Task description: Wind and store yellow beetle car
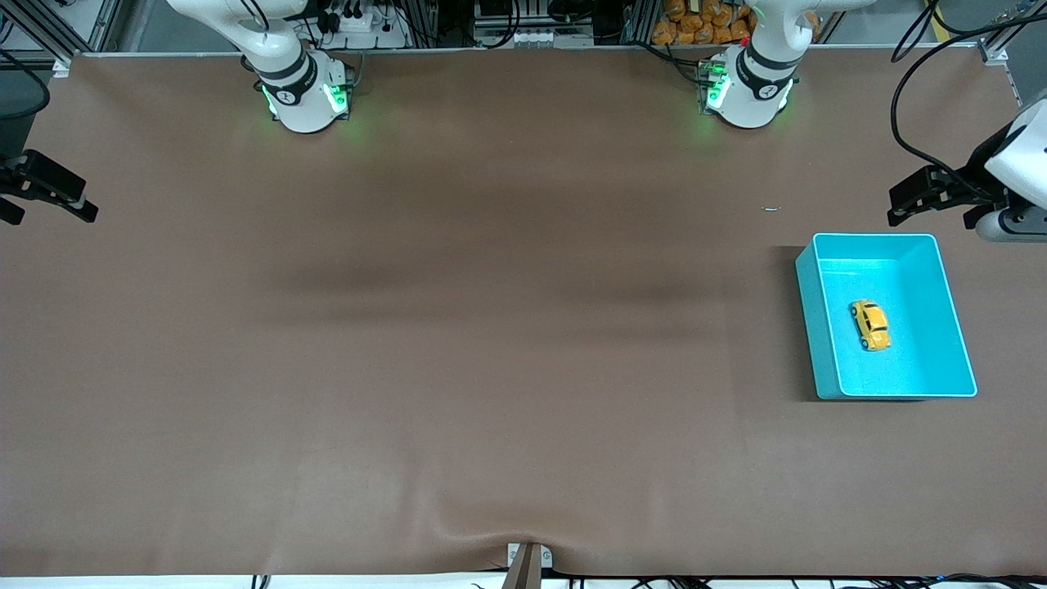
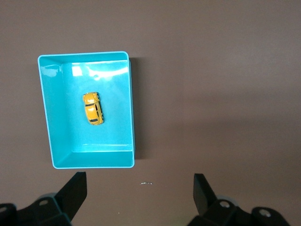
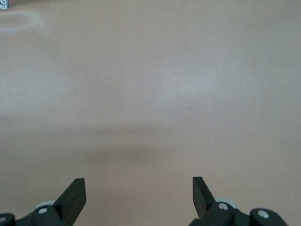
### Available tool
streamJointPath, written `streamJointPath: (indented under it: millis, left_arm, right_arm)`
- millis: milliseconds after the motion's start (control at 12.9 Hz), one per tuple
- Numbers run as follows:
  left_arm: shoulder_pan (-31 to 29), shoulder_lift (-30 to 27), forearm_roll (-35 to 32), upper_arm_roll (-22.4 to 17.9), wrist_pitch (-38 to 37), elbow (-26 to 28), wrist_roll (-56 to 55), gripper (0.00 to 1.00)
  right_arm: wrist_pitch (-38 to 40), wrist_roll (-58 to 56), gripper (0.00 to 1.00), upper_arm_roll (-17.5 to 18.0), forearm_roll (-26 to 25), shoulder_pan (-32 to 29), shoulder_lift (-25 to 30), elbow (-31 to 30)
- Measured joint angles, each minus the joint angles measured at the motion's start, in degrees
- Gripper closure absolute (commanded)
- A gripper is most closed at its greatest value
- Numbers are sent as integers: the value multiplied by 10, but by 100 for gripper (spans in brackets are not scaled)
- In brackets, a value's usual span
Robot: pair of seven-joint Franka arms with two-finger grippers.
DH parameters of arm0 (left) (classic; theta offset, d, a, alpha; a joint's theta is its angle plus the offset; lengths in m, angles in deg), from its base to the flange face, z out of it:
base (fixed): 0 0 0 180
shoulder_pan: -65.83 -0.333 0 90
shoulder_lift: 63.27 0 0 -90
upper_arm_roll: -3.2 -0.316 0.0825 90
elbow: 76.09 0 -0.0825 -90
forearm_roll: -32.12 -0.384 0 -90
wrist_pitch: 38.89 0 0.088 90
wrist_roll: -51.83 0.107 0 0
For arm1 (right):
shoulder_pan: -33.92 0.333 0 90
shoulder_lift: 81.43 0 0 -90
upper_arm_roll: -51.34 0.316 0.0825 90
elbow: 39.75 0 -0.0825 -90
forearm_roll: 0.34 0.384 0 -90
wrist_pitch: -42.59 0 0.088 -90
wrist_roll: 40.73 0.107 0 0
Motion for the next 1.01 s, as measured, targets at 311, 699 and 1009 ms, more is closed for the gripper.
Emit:
streamJointPath:
  millis: [311,699,1009]
  left_arm:
    - [1,0,0,0,-7,-1,0,0]
    - [7,0,1,4,-8,-1,0,0]
    - [9,0,1,12,-8,-1,-5,0]
  right_arm:
    - [0,0,0,0,0,0,0,-1]
    - [0,0,0,0,0,0,0,-1]
    - [0,0,0,1,0,0,0,-1]
